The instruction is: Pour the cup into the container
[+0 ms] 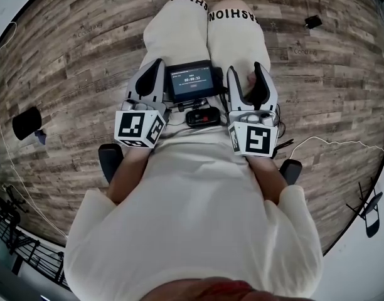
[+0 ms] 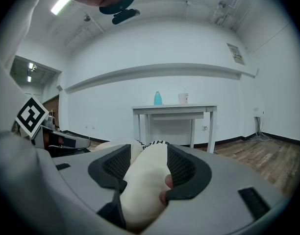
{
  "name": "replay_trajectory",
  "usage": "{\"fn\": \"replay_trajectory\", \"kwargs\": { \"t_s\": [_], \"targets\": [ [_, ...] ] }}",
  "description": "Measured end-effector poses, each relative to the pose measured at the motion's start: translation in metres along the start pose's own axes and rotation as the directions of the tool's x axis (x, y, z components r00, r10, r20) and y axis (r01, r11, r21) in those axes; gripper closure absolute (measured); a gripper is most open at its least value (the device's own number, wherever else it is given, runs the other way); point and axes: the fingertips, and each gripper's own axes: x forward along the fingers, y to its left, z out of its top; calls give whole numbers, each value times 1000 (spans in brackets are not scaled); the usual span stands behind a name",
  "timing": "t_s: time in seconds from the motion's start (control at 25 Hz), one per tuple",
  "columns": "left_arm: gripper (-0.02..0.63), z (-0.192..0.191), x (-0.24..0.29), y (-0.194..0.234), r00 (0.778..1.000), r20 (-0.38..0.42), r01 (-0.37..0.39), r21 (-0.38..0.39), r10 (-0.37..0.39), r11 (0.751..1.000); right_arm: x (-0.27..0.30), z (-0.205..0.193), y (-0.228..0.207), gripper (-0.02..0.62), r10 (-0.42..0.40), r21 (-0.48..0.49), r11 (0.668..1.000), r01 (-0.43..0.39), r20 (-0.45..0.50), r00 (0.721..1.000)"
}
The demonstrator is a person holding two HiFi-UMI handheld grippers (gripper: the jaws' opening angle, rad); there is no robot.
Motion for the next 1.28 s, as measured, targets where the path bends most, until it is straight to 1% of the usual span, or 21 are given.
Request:
{"fn": "replay_trajectory", "kwargs": {
  "t_s": [0.44, 1.28],
  "targets": [
    [595, -2, 0, 3, 1000, -6, -2, -23, 2, 1000, 1, -3, 0, 359, 5, -11, 1000, -5, -8, 1000],
    [595, -4, -1, 3, 1000, -12, 2, -27, -2, 1000, 0, -5, 0, 359, 2, -11, 1000, -2, -14, 1000]
  ]
}}
